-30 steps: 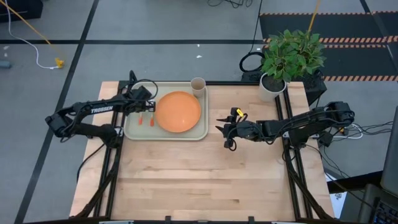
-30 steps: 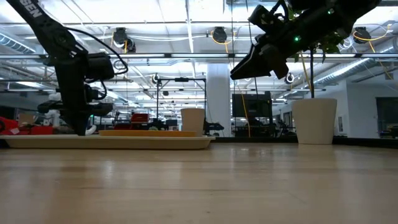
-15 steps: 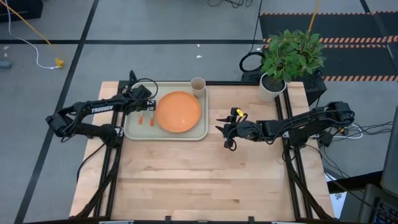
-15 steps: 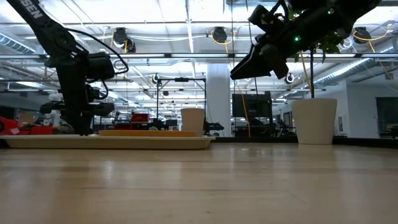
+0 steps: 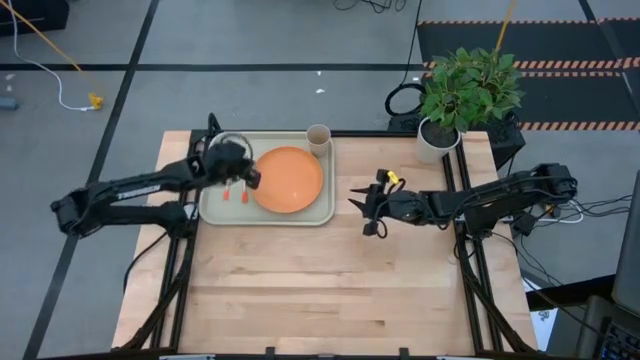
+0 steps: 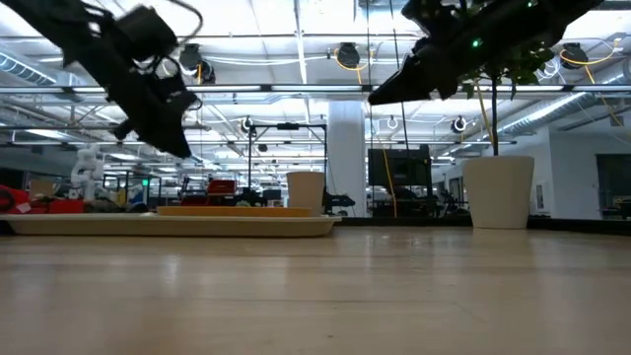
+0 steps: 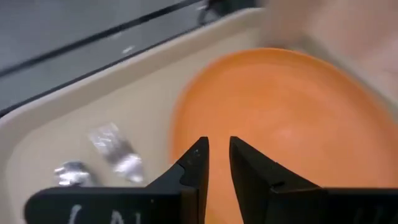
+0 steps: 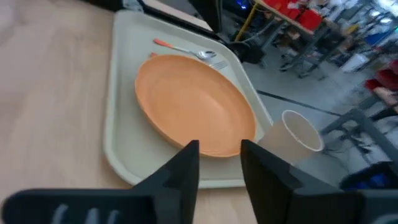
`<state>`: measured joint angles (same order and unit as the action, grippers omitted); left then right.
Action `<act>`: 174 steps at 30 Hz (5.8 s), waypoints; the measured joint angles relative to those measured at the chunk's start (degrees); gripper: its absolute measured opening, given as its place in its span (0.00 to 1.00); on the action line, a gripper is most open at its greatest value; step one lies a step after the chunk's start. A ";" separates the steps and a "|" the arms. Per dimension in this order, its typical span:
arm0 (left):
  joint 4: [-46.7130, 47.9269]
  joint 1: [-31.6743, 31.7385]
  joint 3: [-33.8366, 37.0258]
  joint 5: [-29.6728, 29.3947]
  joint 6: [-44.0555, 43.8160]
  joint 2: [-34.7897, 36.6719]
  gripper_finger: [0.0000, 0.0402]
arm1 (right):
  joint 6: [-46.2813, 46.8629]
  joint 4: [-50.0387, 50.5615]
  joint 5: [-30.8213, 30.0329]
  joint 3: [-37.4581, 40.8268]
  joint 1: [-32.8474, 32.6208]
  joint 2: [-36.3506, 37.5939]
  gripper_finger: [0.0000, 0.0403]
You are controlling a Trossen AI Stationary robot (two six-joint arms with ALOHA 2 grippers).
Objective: Pick and place plate/cup/fork/spoon on tray
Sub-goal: Return to Home Position
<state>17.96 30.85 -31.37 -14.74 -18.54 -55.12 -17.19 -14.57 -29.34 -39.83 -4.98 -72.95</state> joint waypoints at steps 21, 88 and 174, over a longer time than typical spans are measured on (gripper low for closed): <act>-31.63 -42.10 13.96 -10.39 13.58 11.26 0.01 | 9.06 -9.93 11.22 19.14 0.01 18.01 0.01; -54.50 -43.62 30.78 -3.87 28.54 24.83 0.05 | 12.90 12.64 16.11 38.36 0.12 71.15 0.00; -18.67 -30.38 30.73 13.94 25.74 54.65 0.08 | 13.34 10.93 15.93 38.40 0.13 71.15 0.00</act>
<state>-0.71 0.47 -0.64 -0.80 7.20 -0.47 -3.85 -3.64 -13.41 -1.43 -4.86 -1.80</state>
